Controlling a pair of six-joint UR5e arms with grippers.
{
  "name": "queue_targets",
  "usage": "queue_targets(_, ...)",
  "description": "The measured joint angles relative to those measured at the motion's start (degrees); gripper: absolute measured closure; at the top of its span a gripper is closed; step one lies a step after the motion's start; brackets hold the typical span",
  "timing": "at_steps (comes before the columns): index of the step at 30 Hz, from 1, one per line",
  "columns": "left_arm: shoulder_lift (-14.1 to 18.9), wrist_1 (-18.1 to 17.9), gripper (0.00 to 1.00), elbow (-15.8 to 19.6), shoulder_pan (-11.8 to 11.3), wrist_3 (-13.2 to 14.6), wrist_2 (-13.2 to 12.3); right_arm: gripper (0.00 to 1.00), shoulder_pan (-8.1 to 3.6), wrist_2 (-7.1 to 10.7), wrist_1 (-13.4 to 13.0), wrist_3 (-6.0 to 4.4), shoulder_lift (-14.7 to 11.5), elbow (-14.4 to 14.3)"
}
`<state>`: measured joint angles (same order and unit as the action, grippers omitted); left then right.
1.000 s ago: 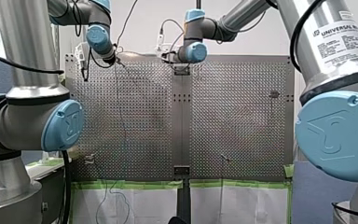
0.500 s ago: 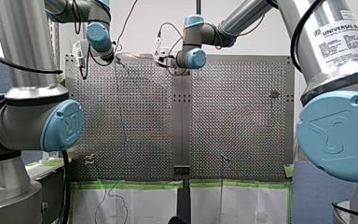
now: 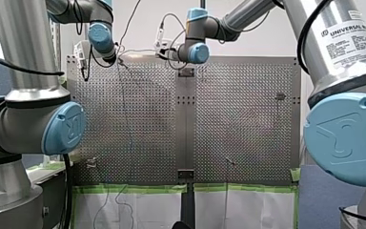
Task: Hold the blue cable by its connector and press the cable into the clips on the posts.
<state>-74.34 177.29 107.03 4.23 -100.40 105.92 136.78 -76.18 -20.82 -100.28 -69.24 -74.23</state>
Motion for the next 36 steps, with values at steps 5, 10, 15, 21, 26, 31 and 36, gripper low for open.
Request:
queue_targets(5, -0.03, 0.24, 0.0, 0.0, -0.18, 0.08, 1.33, 1.0, 0.54, 1.01, 0.08, -0.16, 0.06, 0.89)
queue_targets(10, -0.05, 0.75, 0.0, 0.21, -0.36, -0.13, 3.01, 1.0, 1.22, 1.89, 0.21, -0.23, 0.09, 1.91)
queue_targets(15, -0.05, 1.0, 0.0, 0.78, -0.7, -0.75, 3.98, 1.0, 1.85, 2.21, 0.44, -0.27, 0.15, 2.67)
queue_targets(21, -0.05, 1.1, 0.0, 1.16, -1.09, -0.8, 5.47, 1.0, 2.49, 2.05, 0.7, -0.37, 0.94, 2.75)
queue_targets(26, -0.05, 1.02, 0.0, 1.2, -1.28, -0.62, 5.86, 1.0, 2.42, 1.04, 0.6, -0.22, 3.06, 3.21)
queue_targets(31, -0.12, 0.8, 0.0, 1.21, -1.3, -0.46, 5.79, 1.0, 2.39, 0.73, 0.49, -0.3, 5.01, 4.59)
queue_targets(36, -0.65, 0.61, 0.0, 1.19, -1.36, -0.41, 5.75, 1.0, 2.53, 0.65, 0.59, -0.78, 6.08, 6.73)
